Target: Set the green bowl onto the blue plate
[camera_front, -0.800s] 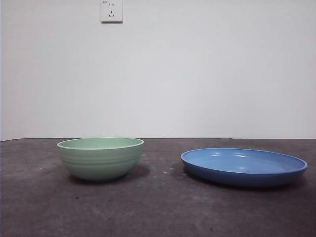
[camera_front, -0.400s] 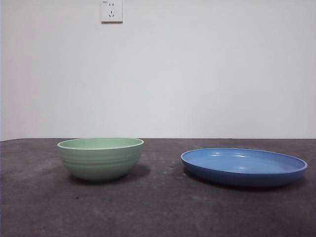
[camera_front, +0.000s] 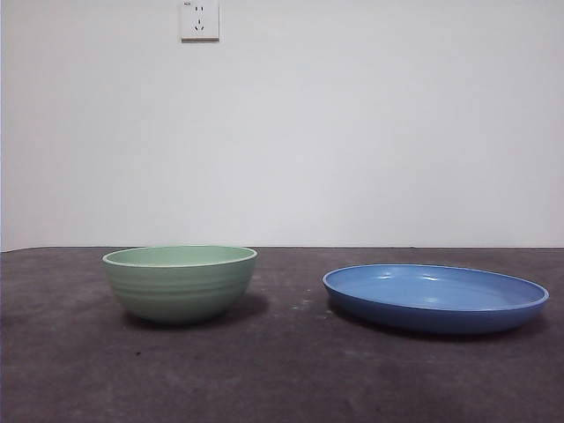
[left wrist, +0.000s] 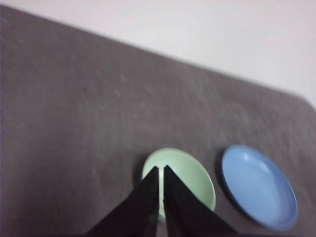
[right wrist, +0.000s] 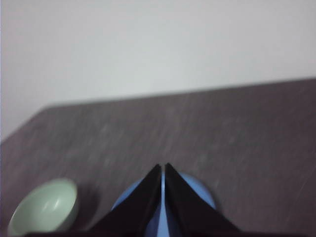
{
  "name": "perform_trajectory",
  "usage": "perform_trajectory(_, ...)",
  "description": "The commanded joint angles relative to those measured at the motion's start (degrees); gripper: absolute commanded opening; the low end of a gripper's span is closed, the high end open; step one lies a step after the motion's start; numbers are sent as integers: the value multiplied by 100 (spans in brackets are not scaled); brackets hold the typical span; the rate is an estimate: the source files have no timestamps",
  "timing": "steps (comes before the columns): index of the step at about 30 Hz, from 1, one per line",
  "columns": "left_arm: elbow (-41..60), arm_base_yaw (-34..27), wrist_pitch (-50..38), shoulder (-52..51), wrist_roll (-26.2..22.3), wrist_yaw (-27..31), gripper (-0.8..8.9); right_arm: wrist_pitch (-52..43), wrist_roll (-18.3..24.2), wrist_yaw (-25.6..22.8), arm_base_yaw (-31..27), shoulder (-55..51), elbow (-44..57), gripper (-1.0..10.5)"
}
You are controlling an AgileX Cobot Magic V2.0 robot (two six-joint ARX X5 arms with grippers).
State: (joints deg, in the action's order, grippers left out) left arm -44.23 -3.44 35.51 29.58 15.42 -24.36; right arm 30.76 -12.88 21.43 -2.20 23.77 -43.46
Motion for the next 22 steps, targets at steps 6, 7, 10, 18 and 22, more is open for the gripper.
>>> perform_trajectory(6,-1047,306,1220,1106,-1187,-625,15,1523,1040,887,96,1261,-1097,6)
perform_trajectory(7,-1141,387,1346,1217,-1270,-627,14,1690,1121,957,142,1388,-1185,6)
perform_trajectory(10,-1357,627,1646,1464,-1462,-634,14,2116,1338,1167,302,1687,-1346,6)
perform_trajectory(18,-1482,1158,2133,1716,-1810,-656,14,3106,1799,1178,857,2124,-1399,6)
perform_trajectory(22,-1482,1257,2247,1722,-1816,-656,15,3139,1810,1169,1049,2149,-1399,6)
